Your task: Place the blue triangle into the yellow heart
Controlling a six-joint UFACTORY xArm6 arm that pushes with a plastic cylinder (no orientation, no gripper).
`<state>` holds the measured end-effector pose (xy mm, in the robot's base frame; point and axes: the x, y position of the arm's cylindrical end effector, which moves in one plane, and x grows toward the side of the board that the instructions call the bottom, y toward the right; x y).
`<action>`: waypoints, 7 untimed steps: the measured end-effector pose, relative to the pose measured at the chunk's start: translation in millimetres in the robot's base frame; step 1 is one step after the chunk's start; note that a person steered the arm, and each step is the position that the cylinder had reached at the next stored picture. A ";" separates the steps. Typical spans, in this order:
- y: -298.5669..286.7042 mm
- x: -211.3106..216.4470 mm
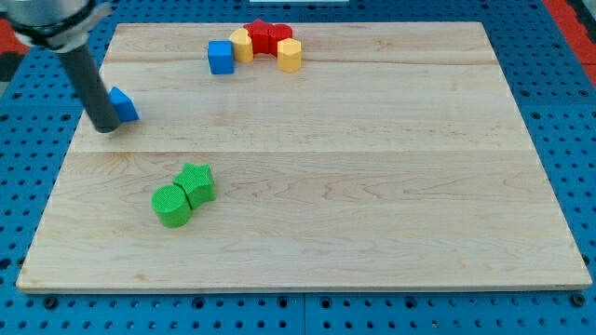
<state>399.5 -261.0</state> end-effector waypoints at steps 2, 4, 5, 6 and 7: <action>23.4 -49.8; 131.3 -76.2; 144.0 -73.5; 152.5 -56.2; 166.9 -59.1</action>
<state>340.4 -94.1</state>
